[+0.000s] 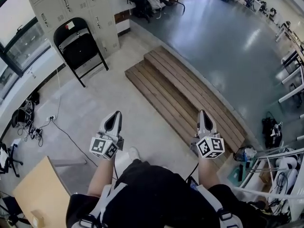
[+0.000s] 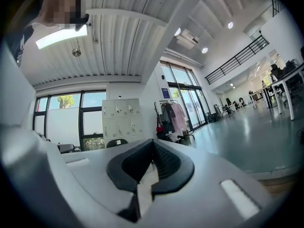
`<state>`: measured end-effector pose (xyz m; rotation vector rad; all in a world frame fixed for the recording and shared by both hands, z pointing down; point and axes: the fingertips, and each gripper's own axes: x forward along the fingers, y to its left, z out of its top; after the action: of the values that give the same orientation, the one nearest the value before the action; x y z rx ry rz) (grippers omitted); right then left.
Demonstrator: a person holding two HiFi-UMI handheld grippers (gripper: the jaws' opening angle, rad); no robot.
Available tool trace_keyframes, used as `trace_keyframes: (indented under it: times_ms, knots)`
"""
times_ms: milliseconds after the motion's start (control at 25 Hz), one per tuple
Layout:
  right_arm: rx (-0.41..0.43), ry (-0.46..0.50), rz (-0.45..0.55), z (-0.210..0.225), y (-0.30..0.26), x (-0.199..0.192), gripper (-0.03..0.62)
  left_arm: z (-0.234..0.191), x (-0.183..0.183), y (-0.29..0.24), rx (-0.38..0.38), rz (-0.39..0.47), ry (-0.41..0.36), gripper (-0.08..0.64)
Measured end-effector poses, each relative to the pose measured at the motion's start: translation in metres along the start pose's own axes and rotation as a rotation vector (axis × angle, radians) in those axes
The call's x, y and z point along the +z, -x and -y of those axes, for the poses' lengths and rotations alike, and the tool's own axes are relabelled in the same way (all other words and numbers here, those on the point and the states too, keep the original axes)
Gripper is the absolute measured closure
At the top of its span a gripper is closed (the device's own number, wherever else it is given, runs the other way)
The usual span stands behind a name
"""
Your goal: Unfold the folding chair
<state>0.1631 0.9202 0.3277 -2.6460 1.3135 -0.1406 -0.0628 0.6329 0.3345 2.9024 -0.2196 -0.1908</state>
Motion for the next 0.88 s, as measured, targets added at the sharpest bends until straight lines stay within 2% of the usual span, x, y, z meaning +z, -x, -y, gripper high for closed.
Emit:
trace_keyframes:
  times_ms: [240, 560, 880]
  knots:
    - [0.095, 0.001, -0.021, -0.050, -0.062, -0.005, 0.588, -0.060, 0.021, 0.016, 0.092, 0.037, -0.016, 0.560]
    - [0.272, 0.007, -0.028, -0.148, -0.149, -0.016, 0.588, -0.148, 0.046, 0.060, 0.239, 0.096, -0.042, 0.561]
    - [0.416, 0.014, -0.052, -0.228, -0.208, -0.039, 0.588, -0.212, 0.058, 0.106, 0.376, 0.142, -0.066, 0.561]
